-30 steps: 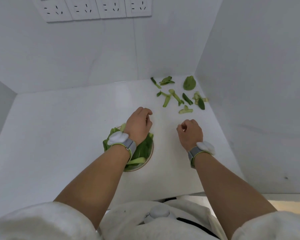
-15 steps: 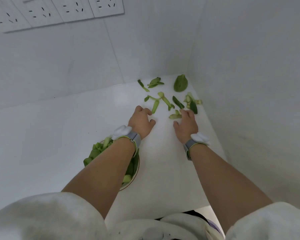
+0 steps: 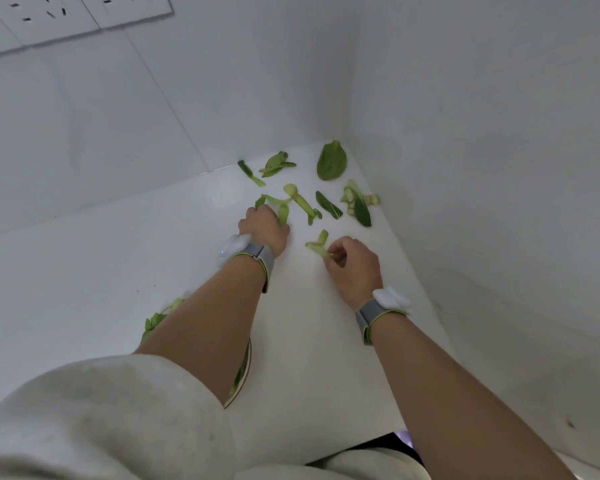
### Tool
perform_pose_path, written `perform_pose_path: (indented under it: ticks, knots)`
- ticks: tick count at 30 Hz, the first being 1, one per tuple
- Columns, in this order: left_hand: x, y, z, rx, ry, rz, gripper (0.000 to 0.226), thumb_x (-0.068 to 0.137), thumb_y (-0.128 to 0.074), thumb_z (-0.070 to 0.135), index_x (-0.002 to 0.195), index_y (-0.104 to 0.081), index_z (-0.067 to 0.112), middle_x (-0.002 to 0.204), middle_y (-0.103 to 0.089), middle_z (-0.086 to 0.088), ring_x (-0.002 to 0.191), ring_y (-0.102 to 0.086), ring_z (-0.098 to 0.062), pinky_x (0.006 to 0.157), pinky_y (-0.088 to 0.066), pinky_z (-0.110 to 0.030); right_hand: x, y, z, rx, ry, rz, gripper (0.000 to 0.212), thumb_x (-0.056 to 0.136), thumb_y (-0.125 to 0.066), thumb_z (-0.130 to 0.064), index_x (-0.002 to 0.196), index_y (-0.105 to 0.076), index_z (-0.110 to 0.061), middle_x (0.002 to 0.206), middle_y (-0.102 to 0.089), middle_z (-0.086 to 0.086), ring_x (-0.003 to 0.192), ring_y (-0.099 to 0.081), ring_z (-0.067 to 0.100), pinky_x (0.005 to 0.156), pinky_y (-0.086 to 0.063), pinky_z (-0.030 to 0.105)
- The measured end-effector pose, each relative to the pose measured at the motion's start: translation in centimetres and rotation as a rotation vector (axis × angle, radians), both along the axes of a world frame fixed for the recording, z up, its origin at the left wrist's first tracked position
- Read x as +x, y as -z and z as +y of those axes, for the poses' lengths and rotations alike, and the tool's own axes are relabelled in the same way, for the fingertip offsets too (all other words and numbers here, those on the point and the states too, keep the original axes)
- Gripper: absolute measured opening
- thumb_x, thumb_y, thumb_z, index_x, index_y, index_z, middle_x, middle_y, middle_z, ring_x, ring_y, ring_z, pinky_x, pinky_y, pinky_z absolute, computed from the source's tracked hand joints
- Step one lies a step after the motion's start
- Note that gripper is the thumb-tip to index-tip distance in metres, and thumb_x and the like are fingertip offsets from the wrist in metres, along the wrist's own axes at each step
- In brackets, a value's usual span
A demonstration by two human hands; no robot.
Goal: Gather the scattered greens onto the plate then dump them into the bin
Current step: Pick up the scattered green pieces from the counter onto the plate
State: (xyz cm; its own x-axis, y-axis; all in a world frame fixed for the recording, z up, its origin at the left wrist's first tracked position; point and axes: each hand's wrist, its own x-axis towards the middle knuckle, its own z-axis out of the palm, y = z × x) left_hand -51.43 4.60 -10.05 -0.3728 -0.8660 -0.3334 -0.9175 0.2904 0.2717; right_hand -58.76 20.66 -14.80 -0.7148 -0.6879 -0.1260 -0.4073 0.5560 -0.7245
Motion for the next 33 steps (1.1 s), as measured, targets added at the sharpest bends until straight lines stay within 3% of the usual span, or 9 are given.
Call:
perform_pose_path:
  ticks: [4, 6, 10, 14, 18, 21, 26, 33]
  knots:
    - [-0.5, 0.3, 0.0, -0.002, -0.016, -0.03, 0.027, 0.092, -0.054, 0.024, 0.113, -0.067, 0.012, 0.121, -0.063, -0.011, 0.11, -0.061, -0.029, 0.097, -0.047, -0.034, 0.0, 0.4, 0.9, -0.057, -0.03, -0.06, 0.013, 0.085, -0.07, -0.019, 0.098, -0.07, -0.019, 0.087, -0.061, -0.007, 0.07, -0.052, 0.002, 0.065, -0.038, 0.005]
    - [-0.1, 0.3, 0.3, 0.021, -0.012, -0.025, 0.025, 0.094, -0.051, 0.018, 0.111, -0.067, 0.009, 0.118, -0.066, -0.011, 0.108, -0.063, -0.028, 0.091, -0.047, -0.033, -0.1, 0.3, 1.1, -0.051, -0.049, -0.053, 0.011, 0.087, -0.069, -0.022, 0.098, -0.071, -0.021, 0.086, -0.058, -0.008, 0.069, -0.05, -0.001, 0.064, -0.035, 0.001]
    - [0.6, -0.1, 0.8, 0.018, 0.018, -0.021, 0.026, 0.094, -0.053, 0.018, 0.117, -0.061, 0.009, 0.118, -0.066, -0.01, 0.109, -0.062, -0.027, 0.088, -0.049, -0.033, 0.4, -0.1, 1.0, -0.056, 0.003, -0.07, 0.008, 0.086, -0.068, -0.018, 0.094, -0.07, -0.019, 0.085, -0.058, -0.008, 0.068, -0.049, 0.0, 0.063, -0.035, 0.003]
    - [0.7, -0.9, 2.0, 0.011, 0.072, -0.146, 0.025, 0.092, -0.057, 0.02, 0.114, -0.063, 0.009, 0.12, -0.065, -0.009, 0.11, -0.063, -0.024, 0.079, -0.046, -0.028, 1.2, -0.3, 1.4, -0.053, 0.048, -0.074, 0.009, 0.083, -0.067, -0.016, 0.091, -0.07, -0.02, 0.085, -0.059, -0.007, 0.07, -0.05, 0.004, 0.066, -0.036, 0.01]
    - [1.6, -0.8, 2.7, 0.016, 0.082, -0.153, 0.03, 0.089, -0.061, 0.022, 0.116, -0.062, 0.009, 0.125, -0.057, -0.011, 0.114, -0.06, -0.026, 0.093, -0.05, -0.032, 2.2, -0.5, 1.9, -0.059, 0.094, -0.091, 0.01, 0.082, -0.066, -0.014, 0.09, -0.069, -0.019, 0.085, -0.061, -0.006, 0.074, -0.053, 0.008, 0.069, -0.038, 0.014]
    - [2.6, -0.7, 3.0, 0.01, 0.107, -0.111, 0.031, 0.088, -0.06, 0.016, 0.118, -0.058, 0.009, 0.121, -0.062, -0.01, 0.111, -0.061, -0.026, 0.091, -0.049, -0.033, 3.0, -0.6, 2.5, -0.048, 0.084, -0.085, 0.009, 0.082, -0.066, -0.015, 0.089, -0.069, -0.019, 0.084, -0.06, -0.006, 0.075, -0.054, 0.009, 0.07, -0.04, 0.017]
    - [3.7, -1.6, 3.6, 0.049, 0.167, -0.025, 0.031, 0.089, -0.055, 0.009, 0.12, -0.062, 0.012, 0.119, -0.066, -0.007, 0.109, -0.062, -0.025, 0.086, -0.05, -0.031, 3.5, -0.7, 3.3, -0.016, 0.088, -0.099, 0.008, 0.083, -0.067, -0.019, 0.089, -0.068, -0.024, 0.083, -0.058, -0.01, 0.073, -0.053, 0.005, 0.064, -0.035, 0.011]
    - [8.7, -3.0, 4.2, 0.131, 0.182, 0.385, 0.012, 0.088, -0.059, 0.016, 0.1, -0.064, 0.015, 0.097, -0.066, -0.002, 0.091, -0.06, -0.021, 0.084, -0.052, -0.033, 5.1, -1.2, 3.2, -0.009, 0.175, -0.087, 0.005, 0.082, -0.071, -0.024, 0.084, -0.068, -0.027, 0.097, -0.053, -0.003, 0.076, -0.053, 0.009, 0.076, -0.04, 0.02]
